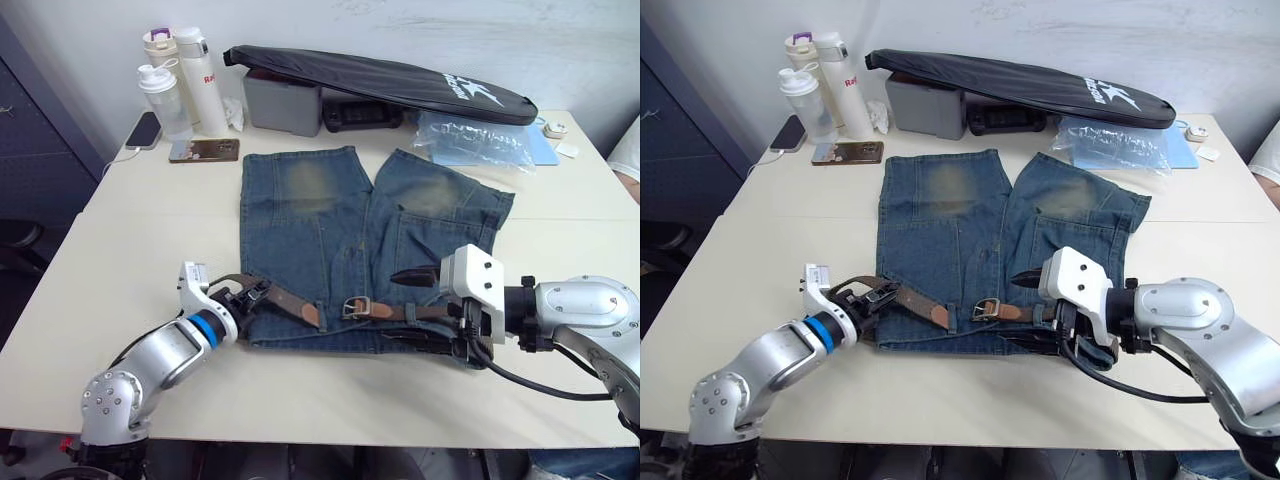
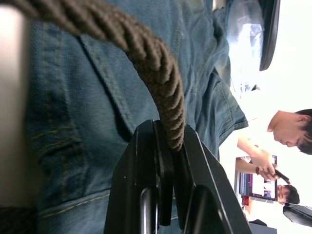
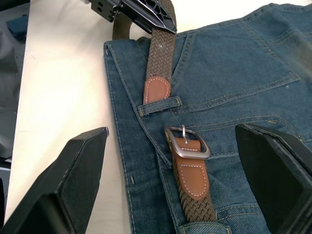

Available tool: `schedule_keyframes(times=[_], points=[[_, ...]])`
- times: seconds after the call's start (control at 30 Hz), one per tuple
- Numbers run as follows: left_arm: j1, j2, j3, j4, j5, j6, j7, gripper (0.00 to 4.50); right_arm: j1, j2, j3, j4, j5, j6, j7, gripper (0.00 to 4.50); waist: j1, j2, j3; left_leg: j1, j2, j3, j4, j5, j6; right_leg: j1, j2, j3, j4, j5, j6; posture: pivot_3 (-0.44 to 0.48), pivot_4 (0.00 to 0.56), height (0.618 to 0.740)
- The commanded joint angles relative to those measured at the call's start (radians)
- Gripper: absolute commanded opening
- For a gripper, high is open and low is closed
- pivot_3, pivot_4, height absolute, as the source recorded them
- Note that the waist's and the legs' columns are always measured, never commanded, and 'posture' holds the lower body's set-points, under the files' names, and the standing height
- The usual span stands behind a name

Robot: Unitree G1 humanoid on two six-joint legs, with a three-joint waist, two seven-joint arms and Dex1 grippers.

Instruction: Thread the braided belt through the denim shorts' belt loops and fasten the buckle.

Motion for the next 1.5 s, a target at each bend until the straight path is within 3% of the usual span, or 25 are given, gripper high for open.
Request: schedule_keyframes(times=[0.03,0.37,0.63,0.8,1.07,1.5], points=[[0.011,-0.033,-0.021,-0.058,0.091,-0.044,-0.035,0.0,-0.021,-0.023,-0.009,-0.029,0.011,0.027,-0.016,4.41,0.001,0.0,0.0,0.0,0.0,0.0,0.0,0.0,0.0,0.0,0.0,0.0,0.0,0.0,0.0,0.0,0.15,0.74],[0.066,-0.105,-0.086,-0.097,0.209,-0.062,-0.059,0.0,-0.074,-0.049,0.008,-0.032,0.027,0.075,-0.007,4.41,0.007,0.001,0.0,-0.001,0.0,0.0,0.0,0.0,0.0,0.0,0.0,0.0,-0.001,0.0,0.0,0.0,0.15,0.74],[0.041,-0.19,-0.118,-0.053,0.181,-0.077,-0.012,0.0,-0.128,-0.047,0.047,-0.025,0.031,0.091,0.004,4.41,0.02,0.001,0.001,-0.001,-0.001,0.0,0.001,0.0,0.001,0.0,0.0,0.0,-0.002,0.0,0.0,0.0,0.15,0.74],[0.032,-0.176,-0.135,-0.043,0.172,-0.048,0.019,0.0,-0.144,-0.05,0.067,-0.022,0.019,0.089,0.009,4.41,0.021,0.001,0.001,-0.002,-0.002,-0.001,0.001,-0.001,0.002,0.0,-0.001,0.0,-0.002,0.0,0.0,0.0,0.15,0.74],[-0.08,-0.128,-0.196,0.076,0.2,0.078,-0.024,0.0,-0.137,-0.036,0.106,-0.037,-0.01,0.07,-0.014,4.41,0.021,0.001,0.001,-0.002,-0.003,-0.001,0.001,-0.001,0.002,0.001,-0.001,0.0,-0.002,0.0,0.0,0.0,0.15,0.74],[-0.161,-0.089,-0.206,0.172,0.211,0.223,-0.06,0.0,-0.061,-0.039,0.139,-0.089,-0.088,0.027,-0.058,4.41,0.023,0.001,0.001,-0.002,-0.006,-0.003,0.002,0.0,0.002,0.001,-0.002,0.0,-0.001,0.001,0.003,0.0,0.15,0.74]])
